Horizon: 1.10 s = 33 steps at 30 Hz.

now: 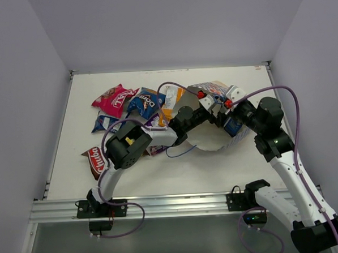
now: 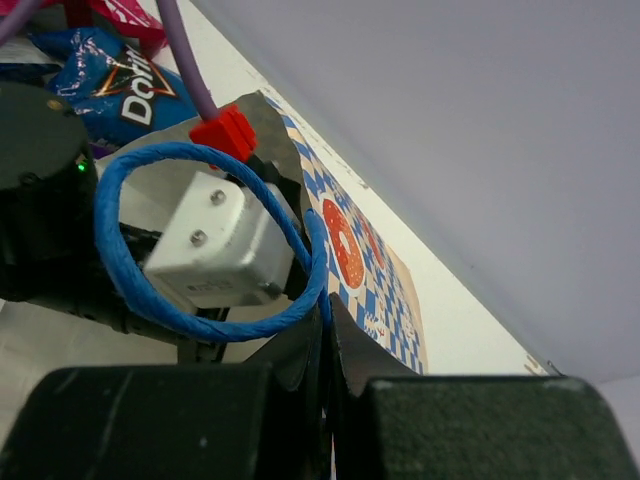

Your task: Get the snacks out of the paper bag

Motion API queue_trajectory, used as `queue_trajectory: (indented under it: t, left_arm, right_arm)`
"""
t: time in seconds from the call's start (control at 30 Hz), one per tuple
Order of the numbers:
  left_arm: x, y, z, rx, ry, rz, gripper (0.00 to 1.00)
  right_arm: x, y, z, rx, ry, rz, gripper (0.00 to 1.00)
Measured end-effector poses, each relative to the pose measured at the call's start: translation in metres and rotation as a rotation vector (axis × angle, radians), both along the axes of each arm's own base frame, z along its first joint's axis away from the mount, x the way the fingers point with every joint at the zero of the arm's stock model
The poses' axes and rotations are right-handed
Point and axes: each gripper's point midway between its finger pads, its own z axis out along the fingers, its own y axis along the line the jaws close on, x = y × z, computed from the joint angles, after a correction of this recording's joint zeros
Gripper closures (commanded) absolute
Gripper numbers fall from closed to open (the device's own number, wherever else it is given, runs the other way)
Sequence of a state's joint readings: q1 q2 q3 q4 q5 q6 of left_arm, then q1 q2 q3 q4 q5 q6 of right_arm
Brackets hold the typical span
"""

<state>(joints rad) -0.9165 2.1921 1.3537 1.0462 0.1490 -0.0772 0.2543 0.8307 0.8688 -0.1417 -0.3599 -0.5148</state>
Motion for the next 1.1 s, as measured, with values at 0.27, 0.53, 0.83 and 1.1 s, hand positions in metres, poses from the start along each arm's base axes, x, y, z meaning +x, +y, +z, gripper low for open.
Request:
queue_trajectory:
  t: [0.27, 0.53, 0.83, 1.1]
  left_arm:
    - [0.011, -0.012, -0.024, 0.022, -0.020, 0.009, 0.00]
    - [0.033, -0.011, -0.036, 0.013, -0.026, 0.087, 0.00]
    - [0.035, -0.018, -0.031, -0.004, -0.066, 0.008, 0.00]
    - [0.016, -0.037, -0.044, 0.012, -0.098, -0.167, 0.05]
  right_arm:
    - [-0.009, 0.013, 0.000, 0.059, 0.042, 0.070, 1.00]
    - [-0.015, 0.022, -0.005, 0.093, 0.089, 0.118, 1.00]
    - [-0.019, 0.029, -0.007, 0.106, 0.108, 0.158, 1.00]
    - [-0.022, 0.035, -0.012, 0.105, 0.133, 0.196, 1.00]
